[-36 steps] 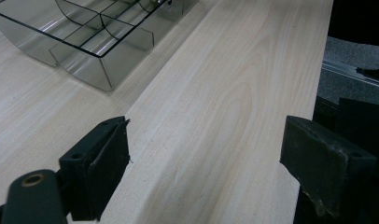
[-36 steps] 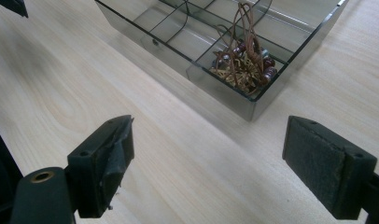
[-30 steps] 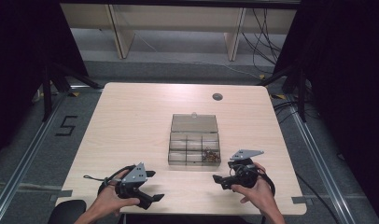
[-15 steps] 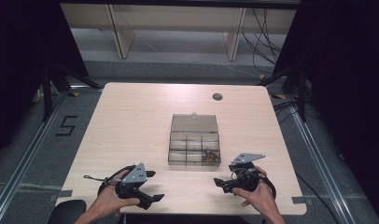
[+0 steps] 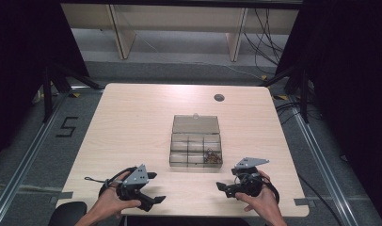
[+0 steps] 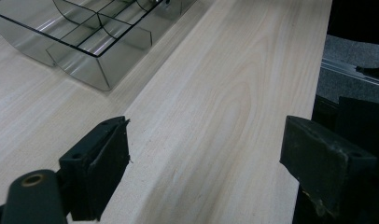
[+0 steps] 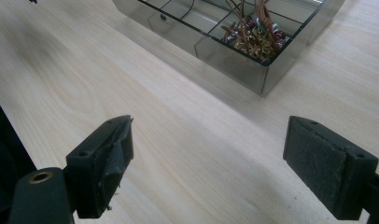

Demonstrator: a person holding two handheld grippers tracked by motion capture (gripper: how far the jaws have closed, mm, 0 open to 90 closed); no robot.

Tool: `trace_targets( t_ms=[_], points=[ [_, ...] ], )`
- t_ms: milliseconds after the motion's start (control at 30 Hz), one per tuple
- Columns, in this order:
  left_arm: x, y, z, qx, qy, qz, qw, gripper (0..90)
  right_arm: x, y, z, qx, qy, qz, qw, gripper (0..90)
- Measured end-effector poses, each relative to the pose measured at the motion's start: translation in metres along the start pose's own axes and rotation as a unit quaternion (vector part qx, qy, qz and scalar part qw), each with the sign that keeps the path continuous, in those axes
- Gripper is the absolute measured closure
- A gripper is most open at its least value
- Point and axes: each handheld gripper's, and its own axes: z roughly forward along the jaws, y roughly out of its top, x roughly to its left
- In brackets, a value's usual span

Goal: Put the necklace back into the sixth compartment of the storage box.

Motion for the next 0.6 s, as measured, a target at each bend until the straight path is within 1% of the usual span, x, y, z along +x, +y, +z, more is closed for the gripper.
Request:
trace_targets(
  t_ms=[67, 100, 167, 200, 233, 267, 333, 367, 400, 433, 467, 500, 533, 567, 600],
  points=[
    [0.0, 0.0, 0.0, 0.0, 0.0, 0.0, 1.0, 15.1, 0.0, -0.002, -0.001, -0.002, 0.001, 0.001, 1.0, 16.8],
    [0.0, 0.0, 0.0, 0.002, -0.003, 0.002, 1.0, 15.0, 0.001, -0.004, -0.001, -0.005, -0.001, 0.003, 1.0, 16.8],
    [0.0, 0.0, 0.0, 0.002, -0.003, 0.002, 1.0, 15.0, 0.001, -0.004, -0.002, -0.004, 0.001, 0.003, 1.0, 16.8],
    [0.0, 0.0, 0.0, 0.0, -0.001, 0.001, 1.0, 15.1, 0.001, -0.006, -0.001, -0.009, -0.002, 0.005, 1.0, 16.8],
    [0.0, 0.0, 0.0, 0.001, 0.0, 0.001, 1.0, 15.0, 0.0, -0.007, -0.002, -0.006, 0.0, 0.002, 1.0, 16.8],
    [0.0, 0.0, 0.0, 0.001, 0.0, 0.001, 1.0, 15.0, 0.001, -0.008, 0.0, -0.019, -0.002, 0.007, 0.9998, 16.8],
    [0.0, 0.0, 0.0, 0.0, 0.0, 0.001, 1.0, 15.0, -0.001, -0.009, -0.002, -0.005, 0.012, 0.003, 0.9999, 16.8],
    [0.001, 0.0, -0.001, 0.004, -0.002, 0.003, 1.0, 15.1, -0.001, -0.01, -0.002, -0.004, 0.01, 0.01, 0.9999, 16.8],
    [0.001, 0.0, -0.001, 0.004, -0.002, 0.004, 1.0, 15.1, 0.0, -0.012, 0.0, -0.02, -0.002, 0.01, 0.9997, 16.8],
    [0.001, 0.0, -0.001, 0.004, -0.002, 0.004, 1.0, 15.1, 0.0, -0.012, 0.0, -0.02, -0.002, 0.01, 0.9997, 16.8],
    [0.0, 0.0, 0.0, 0.001, -0.003, 0.002, 1.0, 15.0, 0.0, -0.014, -0.003, -0.006, -0.002, 0.006, 1.0, 16.9],
    [0.0, 0.0, 0.0, 0.001, -0.003, 0.002, 1.0, 15.0, 0.001, -0.014, -0.004, -0.002, -0.004, 0.014, 0.9999, 16.8],
    [0.0, 0.0, -0.001, 0.002, -0.003, 0.002, 1.0, 15.1, 0.0, -0.015, -0.003, -0.008, -0.001, 0.007, 0.9999, 16.8],
    [0.0, 0.0, -0.001, 0.001, -0.003, 0.002, 1.0, 15.0, 0.001, -0.017, -0.003, -0.008, -0.006, 0.006, 0.9999, 16.8],
    [0.0, 0.0, -0.001, 0.001, -0.003, 0.002, 1.0, 15.0, 0.002, -0.019, -0.002, -0.016, -0.006, 0.009, 0.9998, 16.8]
  ],
)
